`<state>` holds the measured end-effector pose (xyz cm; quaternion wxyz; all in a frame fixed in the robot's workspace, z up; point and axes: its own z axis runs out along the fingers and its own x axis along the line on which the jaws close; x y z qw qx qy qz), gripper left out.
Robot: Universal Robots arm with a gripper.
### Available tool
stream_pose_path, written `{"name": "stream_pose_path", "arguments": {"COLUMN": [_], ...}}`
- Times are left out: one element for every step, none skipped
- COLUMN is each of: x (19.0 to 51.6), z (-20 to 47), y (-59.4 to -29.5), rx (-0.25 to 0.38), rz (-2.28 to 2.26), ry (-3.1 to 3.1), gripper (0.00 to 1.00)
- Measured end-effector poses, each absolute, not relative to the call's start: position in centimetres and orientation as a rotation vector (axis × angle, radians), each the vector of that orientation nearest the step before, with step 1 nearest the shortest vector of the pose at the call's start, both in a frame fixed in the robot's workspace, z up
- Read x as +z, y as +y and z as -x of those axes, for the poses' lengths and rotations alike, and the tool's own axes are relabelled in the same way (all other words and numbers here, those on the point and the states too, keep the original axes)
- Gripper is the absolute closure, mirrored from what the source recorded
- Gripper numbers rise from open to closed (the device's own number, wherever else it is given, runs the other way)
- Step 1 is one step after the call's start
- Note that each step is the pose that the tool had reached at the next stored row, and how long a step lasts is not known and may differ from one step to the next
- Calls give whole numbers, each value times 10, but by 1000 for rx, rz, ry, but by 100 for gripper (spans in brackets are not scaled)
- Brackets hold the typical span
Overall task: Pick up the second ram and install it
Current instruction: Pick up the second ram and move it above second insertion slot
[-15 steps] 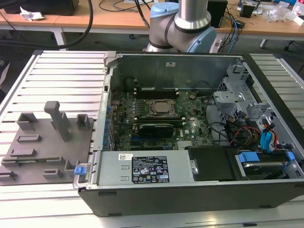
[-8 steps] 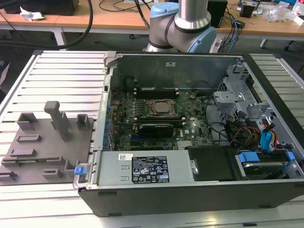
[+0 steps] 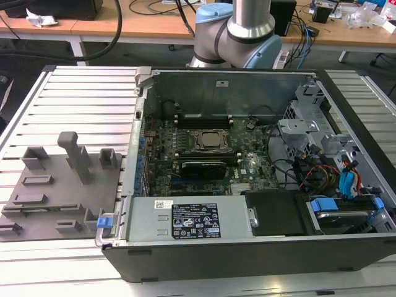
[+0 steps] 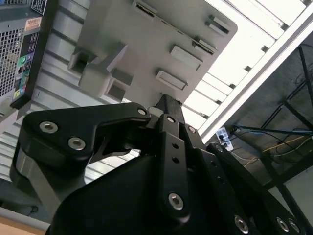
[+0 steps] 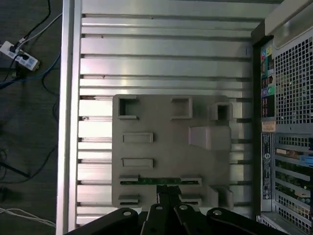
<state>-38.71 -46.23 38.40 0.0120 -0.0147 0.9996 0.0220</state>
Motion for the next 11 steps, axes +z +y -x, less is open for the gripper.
{"name": "stream_pose_path", "arguments": {"x": [384,384,384,384,384,384,384,384,384,384,384], "z": [387,387,387,387,387,387,387,387,387,387,387], "y": [-462,-462,-462,-462,-462,-462,-462,-462,-462,-462,-462], "rx": [69,69,70,71,72,72,73,73,73,73,73], "rz": [79,116,180,252,311,367,400,423,433,449,482], "ry": [3116,3116,3114,3110,3105,3100,3096,3094,3092,3090,3086], "gripper": [89,89,89,89,89,89,89,89,89,89,89]}}
